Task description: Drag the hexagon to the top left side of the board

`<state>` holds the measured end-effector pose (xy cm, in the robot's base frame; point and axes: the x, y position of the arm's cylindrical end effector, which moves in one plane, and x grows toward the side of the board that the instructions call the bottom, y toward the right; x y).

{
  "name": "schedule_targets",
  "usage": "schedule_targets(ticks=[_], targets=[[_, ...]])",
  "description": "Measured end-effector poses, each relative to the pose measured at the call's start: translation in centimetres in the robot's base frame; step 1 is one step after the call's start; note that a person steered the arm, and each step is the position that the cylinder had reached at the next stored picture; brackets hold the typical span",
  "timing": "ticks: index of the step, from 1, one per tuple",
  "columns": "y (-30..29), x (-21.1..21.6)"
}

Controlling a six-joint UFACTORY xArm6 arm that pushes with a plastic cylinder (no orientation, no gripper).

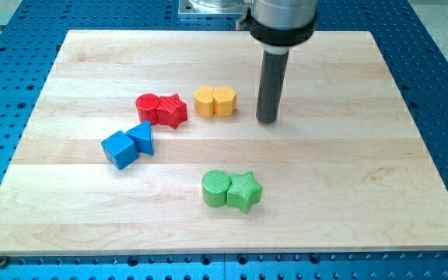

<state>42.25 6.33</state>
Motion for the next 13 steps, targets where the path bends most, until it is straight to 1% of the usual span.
schedule_targets(ticks=[1,2,3,4,5,6,7,8,9,10,11,12,13], targets=[[-3.3,-1.4],[-5.1,-4.4],[-7.3,-6.6],[-8.3,-9.1],[-14.6,-10.4],[-18.8,-9.1],[-18.1,-6.2],[-24.7,-7.1],[-28.7,-9.8],[-27.9,-14.4],[-28.8,-7.6],[-34.7,-10.0],[-33.7,-14.4]])
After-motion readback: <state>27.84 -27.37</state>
